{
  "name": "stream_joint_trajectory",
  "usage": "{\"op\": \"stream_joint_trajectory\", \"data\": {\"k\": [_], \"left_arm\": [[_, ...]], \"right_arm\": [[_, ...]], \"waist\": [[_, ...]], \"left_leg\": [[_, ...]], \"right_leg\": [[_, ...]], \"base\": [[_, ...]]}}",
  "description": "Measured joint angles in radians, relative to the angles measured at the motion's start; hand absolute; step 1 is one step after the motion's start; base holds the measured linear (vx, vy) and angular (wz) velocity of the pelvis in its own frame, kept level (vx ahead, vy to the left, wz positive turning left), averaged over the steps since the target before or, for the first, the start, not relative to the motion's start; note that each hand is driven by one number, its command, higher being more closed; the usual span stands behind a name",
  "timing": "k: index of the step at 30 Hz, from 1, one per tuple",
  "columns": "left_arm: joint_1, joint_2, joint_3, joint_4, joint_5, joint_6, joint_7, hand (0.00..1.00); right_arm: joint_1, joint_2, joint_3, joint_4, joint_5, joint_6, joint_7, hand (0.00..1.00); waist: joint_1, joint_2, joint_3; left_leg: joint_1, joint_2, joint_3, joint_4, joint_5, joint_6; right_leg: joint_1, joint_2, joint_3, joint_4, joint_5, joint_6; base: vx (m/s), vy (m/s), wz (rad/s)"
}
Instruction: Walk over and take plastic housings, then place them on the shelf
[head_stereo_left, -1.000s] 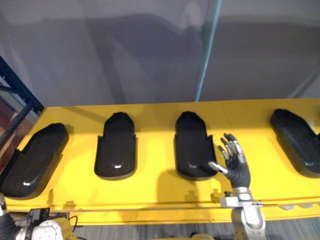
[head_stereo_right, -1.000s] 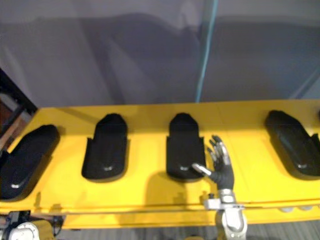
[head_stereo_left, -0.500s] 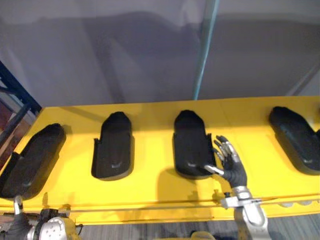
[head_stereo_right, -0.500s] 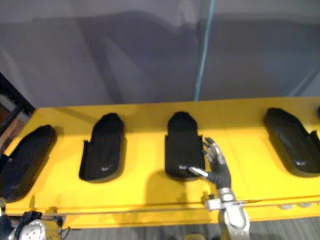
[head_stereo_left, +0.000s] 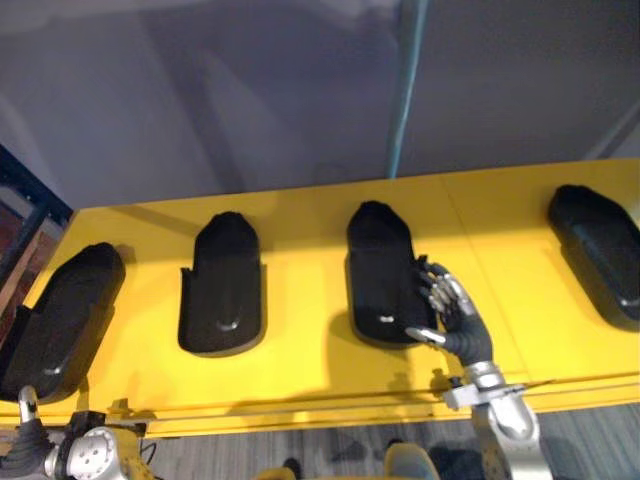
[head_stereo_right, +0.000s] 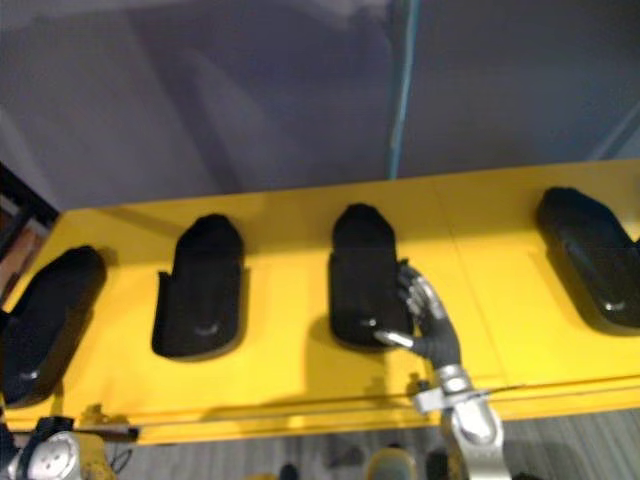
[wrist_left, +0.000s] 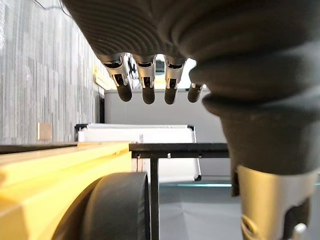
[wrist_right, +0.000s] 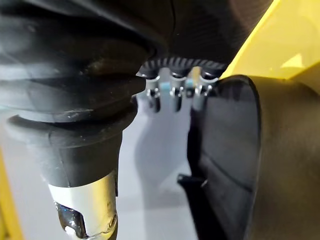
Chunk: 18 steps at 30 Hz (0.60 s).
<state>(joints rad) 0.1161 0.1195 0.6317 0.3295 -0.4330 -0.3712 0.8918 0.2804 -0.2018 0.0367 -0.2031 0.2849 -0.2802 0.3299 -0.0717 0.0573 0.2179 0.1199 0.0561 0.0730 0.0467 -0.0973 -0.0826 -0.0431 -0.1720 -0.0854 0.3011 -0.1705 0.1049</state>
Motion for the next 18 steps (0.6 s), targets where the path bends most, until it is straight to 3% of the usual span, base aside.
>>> {"op": "stream_joint_trajectory", "data": {"k": [4, 6, 11, 18], "left_arm": [[-0.039, 0.004, -0.018, 0.006, 0.021, 0.000, -0.028, 0.00], [-0.059, 0.014, -0.026, 0.008, 0.024, -0.001, -0.044, 0.00], [-0.066, 0.038, -0.027, 0.030, 0.059, -0.007, -0.076, 0.00], [-0.067, 0.055, -0.062, 0.086, 0.059, -0.030, -0.141, 0.00]], "right_arm": [[-0.025, -0.009, 0.111, 0.000, 0.006, -0.031, 0.045, 0.00], [-0.084, -0.010, 0.183, 0.002, -0.005, -0.075, 0.047, 0.00], [-0.195, -0.011, 0.211, 0.002, -0.004, -0.136, 0.043, 0.00], [-0.257, -0.015, 0.278, -0.027, -0.011, -0.148, 0.046, 0.00]], "waist": [[0.005, -0.007, 0.005], [0.012, -0.011, 0.007], [0.039, -0.014, 0.009], [0.057, -0.016, 0.009]], "left_leg": [[-0.026, -0.010, -0.056, 0.010, 0.006, 0.002], [-0.056, -0.015, -0.097, 0.027, 0.011, 0.000], [-0.043, -0.014, -0.144, 0.034, 0.012, -0.002], [-0.034, -0.018, -0.151, 0.037, 0.011, -0.002]], "right_leg": [[0.011, -0.019, -0.054, 0.013, -0.010, 0.004], [0.014, -0.029, -0.095, 0.023, -0.012, 0.005], [0.076, -0.034, -0.148, -0.004, -0.011, 0.005], [0.100, -0.037, -0.159, -0.022, -0.007, 0.011]], "base": [[-0.01, -0.010, 0.44], [0.03, -0.016, 0.53], [0.02, -0.017, 0.32], [-0.02, 0.005, 0.04]]}}
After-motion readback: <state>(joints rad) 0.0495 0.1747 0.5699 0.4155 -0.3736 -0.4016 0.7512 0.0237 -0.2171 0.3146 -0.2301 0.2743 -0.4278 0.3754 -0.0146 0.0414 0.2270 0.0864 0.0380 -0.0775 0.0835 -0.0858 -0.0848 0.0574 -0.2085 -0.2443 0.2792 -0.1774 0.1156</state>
